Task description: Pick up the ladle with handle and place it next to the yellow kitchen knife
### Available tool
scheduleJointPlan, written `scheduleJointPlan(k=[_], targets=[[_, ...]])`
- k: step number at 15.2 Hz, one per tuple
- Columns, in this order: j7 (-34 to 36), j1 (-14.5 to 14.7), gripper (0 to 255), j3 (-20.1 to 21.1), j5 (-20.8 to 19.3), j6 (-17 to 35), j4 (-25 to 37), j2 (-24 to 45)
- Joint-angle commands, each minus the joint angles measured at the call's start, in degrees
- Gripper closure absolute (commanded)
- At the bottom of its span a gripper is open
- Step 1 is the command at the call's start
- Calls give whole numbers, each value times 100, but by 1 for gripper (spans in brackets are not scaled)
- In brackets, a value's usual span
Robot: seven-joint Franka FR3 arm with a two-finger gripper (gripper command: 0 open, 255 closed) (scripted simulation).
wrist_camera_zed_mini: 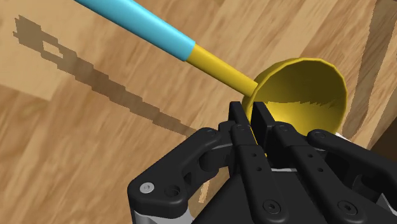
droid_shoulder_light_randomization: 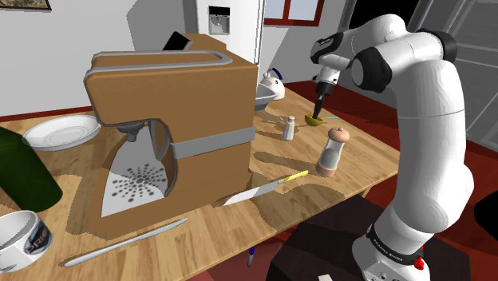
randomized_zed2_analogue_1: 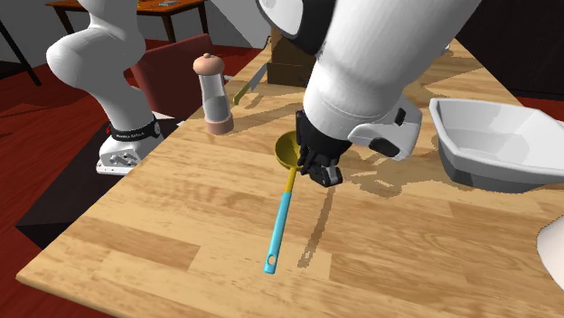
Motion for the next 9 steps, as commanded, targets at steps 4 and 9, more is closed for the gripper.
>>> scheduleJointPlan(k=[4,9], targets=[[99,-22,255,-39,-69,-304,235,-110],[202,-58,255,-65,-114,-626,518,-191]])
